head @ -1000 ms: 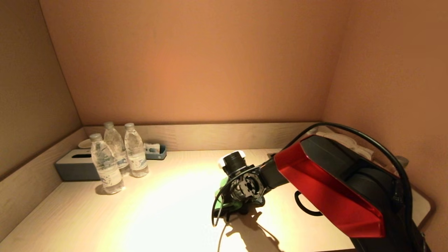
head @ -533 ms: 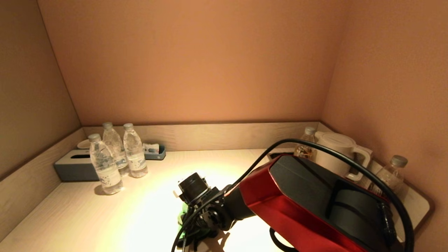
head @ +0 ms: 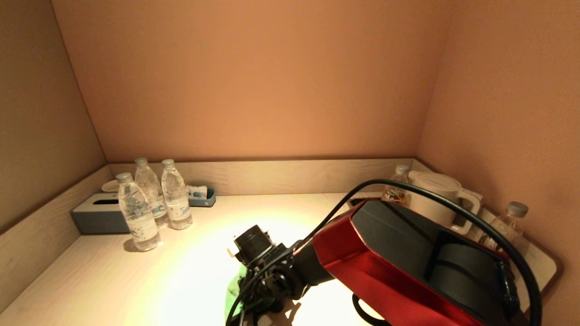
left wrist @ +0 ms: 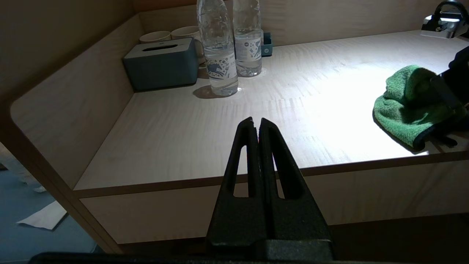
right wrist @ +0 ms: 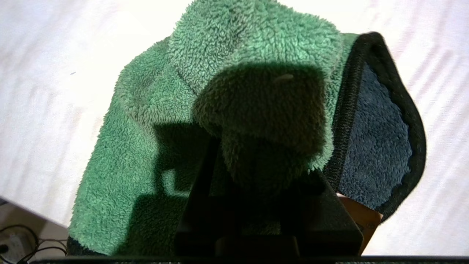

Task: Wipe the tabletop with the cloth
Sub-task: Sweep the stains on the table

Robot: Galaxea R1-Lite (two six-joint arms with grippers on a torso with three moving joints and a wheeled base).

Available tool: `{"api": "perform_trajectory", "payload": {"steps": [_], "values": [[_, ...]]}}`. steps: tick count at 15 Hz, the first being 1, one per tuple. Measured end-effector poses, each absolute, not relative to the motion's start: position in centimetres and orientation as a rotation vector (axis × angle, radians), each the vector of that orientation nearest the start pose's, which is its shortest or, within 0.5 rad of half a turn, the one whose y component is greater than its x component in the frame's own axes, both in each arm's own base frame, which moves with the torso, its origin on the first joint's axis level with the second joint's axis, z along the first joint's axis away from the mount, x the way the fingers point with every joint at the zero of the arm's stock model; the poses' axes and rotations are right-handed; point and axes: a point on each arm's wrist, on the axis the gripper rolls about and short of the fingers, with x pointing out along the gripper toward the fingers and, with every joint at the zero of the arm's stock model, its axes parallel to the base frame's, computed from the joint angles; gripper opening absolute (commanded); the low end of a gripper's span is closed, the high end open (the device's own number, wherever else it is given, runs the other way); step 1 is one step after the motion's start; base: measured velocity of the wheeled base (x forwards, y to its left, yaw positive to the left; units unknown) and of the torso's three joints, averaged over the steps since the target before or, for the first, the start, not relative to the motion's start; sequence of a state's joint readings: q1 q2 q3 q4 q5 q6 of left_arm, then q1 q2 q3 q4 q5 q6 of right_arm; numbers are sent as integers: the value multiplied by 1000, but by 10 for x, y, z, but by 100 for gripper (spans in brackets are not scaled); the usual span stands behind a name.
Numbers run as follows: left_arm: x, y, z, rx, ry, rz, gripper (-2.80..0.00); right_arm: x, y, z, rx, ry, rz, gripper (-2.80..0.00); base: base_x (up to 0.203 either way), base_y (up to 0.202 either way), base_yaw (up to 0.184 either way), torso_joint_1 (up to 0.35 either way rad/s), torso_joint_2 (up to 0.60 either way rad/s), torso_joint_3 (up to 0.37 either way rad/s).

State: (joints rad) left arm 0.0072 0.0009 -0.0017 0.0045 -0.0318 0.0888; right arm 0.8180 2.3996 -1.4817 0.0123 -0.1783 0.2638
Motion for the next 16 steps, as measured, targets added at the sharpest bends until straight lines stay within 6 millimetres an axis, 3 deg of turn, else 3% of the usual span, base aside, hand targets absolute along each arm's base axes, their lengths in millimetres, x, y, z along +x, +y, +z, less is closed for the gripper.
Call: {"api": "perform_trajectory", "payload": {"steps": [6,10,14,16], "values": [[-23,-1,75,87,3,-25,-280,371,255,30,-114,897,283,-280,0,0,0,0,0,0],[-23,-1,75,87,4,-26,-280,392,226,31,-73,887,212,-280,0,0,0,0,0,0],[-23,-1,75,88,4,-25,-280,390,225,31,-73,892,213,-280,0,0,0,0,0,0],[-23,-1,75,88,3,-26,-280,372,251,31,-102,894,275,-280,0,0,0,0,0,0]]}}
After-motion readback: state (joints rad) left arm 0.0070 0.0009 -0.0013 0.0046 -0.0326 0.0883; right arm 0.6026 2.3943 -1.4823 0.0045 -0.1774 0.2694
